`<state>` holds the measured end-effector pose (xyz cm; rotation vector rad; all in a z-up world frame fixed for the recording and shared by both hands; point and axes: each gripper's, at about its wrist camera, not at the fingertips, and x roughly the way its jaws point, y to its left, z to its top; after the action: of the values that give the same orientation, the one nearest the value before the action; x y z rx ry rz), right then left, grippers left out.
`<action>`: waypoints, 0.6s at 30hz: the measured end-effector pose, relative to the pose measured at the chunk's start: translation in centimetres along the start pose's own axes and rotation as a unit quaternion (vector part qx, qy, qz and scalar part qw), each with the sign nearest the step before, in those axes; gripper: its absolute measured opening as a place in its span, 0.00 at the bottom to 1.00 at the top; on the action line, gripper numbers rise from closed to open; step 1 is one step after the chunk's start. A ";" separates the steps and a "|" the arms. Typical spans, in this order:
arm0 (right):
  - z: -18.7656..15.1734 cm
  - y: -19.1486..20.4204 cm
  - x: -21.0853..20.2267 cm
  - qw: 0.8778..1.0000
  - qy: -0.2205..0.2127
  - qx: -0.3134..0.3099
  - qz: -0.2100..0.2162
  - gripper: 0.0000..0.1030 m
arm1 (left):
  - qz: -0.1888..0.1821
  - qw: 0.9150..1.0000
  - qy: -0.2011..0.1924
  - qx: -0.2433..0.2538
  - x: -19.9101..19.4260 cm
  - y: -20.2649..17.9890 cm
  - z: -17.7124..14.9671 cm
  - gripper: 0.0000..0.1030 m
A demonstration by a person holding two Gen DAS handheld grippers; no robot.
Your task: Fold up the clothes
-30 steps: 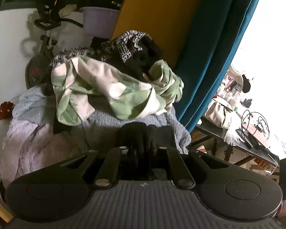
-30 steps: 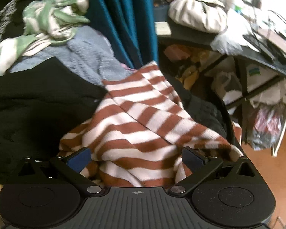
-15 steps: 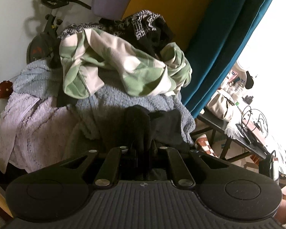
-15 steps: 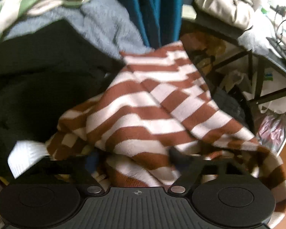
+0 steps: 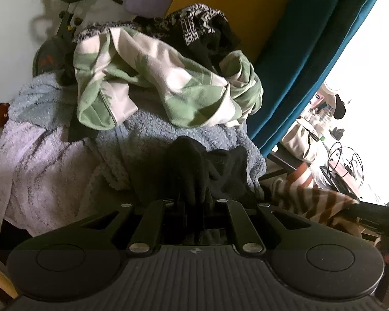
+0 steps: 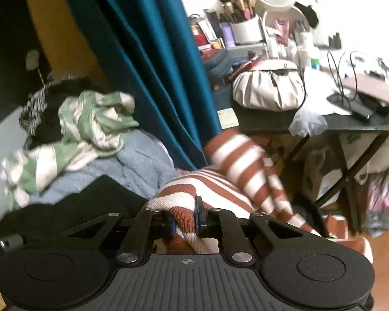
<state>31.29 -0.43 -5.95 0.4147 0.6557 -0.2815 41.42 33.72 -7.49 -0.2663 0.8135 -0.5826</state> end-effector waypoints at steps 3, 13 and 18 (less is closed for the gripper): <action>-1.0 -0.7 1.3 0.999 0.038 0.009 -0.008 0.11 | 0.002 1.000 0.006 0.001 0.4 0.0 -0.1 0.10; -3.5 -0.5 3.2 0.995 0.101 0.015 -0.015 0.26 | 0.040 0.998 0.033 0.027 1.5 0.4 -0.5 0.12; -3.2 -1.0 2.6 0.994 0.091 0.015 -0.049 0.56 | 0.042 0.998 0.027 0.049 1.2 0.0 0.1 0.56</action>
<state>31.17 -0.13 -10.19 0.4405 0.8538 -0.3499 42.16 32.99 -8.19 -0.1259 0.8408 -0.5508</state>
